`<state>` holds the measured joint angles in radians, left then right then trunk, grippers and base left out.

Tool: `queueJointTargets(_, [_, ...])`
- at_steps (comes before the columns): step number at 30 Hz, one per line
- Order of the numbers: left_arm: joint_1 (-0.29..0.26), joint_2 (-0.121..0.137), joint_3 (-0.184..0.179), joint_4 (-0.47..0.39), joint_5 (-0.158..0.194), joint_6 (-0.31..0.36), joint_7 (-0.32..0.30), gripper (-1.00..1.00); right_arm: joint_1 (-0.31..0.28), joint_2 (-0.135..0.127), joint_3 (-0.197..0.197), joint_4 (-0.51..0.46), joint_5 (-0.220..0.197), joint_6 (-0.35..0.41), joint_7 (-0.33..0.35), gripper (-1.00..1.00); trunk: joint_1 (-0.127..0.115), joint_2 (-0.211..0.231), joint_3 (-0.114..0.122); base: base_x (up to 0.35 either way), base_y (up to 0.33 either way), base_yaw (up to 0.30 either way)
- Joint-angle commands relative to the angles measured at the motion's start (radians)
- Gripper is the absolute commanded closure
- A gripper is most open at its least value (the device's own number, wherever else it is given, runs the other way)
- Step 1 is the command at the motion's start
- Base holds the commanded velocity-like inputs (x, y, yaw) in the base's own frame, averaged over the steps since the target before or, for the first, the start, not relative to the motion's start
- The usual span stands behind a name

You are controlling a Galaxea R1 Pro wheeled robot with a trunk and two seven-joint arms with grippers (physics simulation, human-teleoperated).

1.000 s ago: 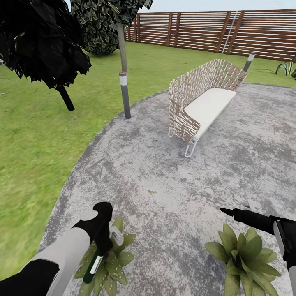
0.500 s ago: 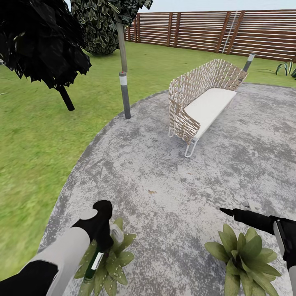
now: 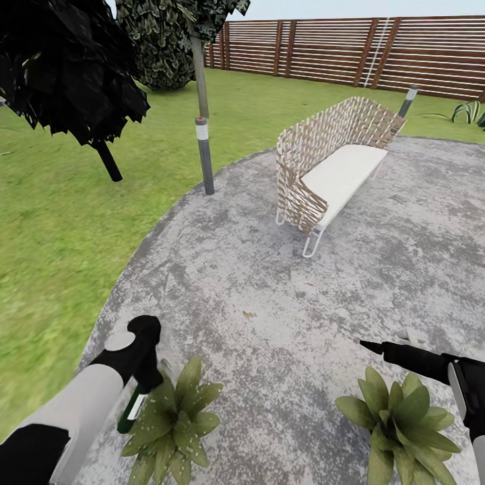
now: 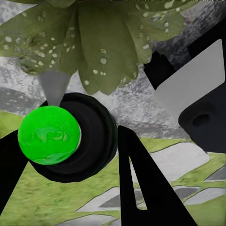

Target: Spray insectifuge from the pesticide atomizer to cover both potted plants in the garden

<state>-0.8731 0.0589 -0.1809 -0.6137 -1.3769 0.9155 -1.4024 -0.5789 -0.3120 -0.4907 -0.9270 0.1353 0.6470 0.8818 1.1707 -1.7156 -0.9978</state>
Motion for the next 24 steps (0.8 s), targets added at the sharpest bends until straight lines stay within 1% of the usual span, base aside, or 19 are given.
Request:
queueJointTargets(1, [-0.008, 0.003, -0.005, -0.001, -0.005, 0.01, -0.011, 1.0, -0.001, 0.001, -0.003, -0.001, 0.01, 0.003, 0.009, -1.0, 0.0, 0.0, -0.001, 0.0, 0.0, 0.0])
queueJointTargets(8, [-0.037, 0.004, -0.006, 0.0, -0.006, 0.01, -0.015, 1.0, -0.001, 0.001, -0.003, -0.001, 0.01, 0.003, 0.01, -1.0, 0.0, 0.0, -0.001, 0.0, 0.0, 0.0])
queueJointTargets(10, [-0.055, 0.003, -0.006, 0.001, -0.007, 0.01, -0.034, 1.0, -0.001, 0.001, -0.003, -0.001, 0.01, 0.003, 0.009, -1.0, 0.0, 0.0, -0.001, 0.0, 0.0, 0.0])
queueJointTargets(14, [-0.063, 0.0, -0.009, 0.002, -0.008, 0.009, -0.091, 1.0, -0.001, 0.001, -0.003, -0.001, 0.01, 0.003, 0.009, -1.0, 0.0, 0.0, -0.001, 0.0, 0.0, 0.0])
queueJointTargets(18, [-0.064, -0.004, -0.019, 0.003, -0.008, 0.003, -0.107, 1.0, -0.001, 0.001, -0.003, -0.001, 0.01, 0.003, 0.009, -1.0, 0.0, 0.0, -0.001, 0.0, 0.0, 0.0])
queueJointTargets(20, [-0.064, -0.005, -0.033, 0.003, -0.008, 0.002, -0.109, 1.0, -0.001, 0.0, -0.003, -0.001, 0.01, 0.003, 0.009, -1.0, 0.0, 0.0, -0.001, 0.0, 0.0, 0.0])
queueJointTargets(22, [-0.064, -0.005, -0.073, 0.004, -0.008, 0.002, -0.124, 1.0, -0.001, 0.001, -0.003, -0.001, 0.01, 0.003, 0.009, -1.0, 0.0, 0.0, -0.001, 0.0, 0.0, 0.0])
queueJointTargets(23, [-0.064, -0.005, -0.109, 0.005, -0.008, 0.002, -0.144, 1.0, -0.001, 0.0, -0.003, -0.001, 0.01, 0.003, 0.009, -1.0, 0.0, 0.0, -0.001, 0.0, 0.0, 0.0])
queueJointTargets(24, [-0.064, -0.005, -0.137, 0.005, -0.008, 0.002, -0.155, 1.0, -0.001, 0.0, -0.003, -0.001, 0.01, 0.003, 0.009, -1.0, 0.0, 0.0, -0.001, 0.0, 0.0, 0.0])
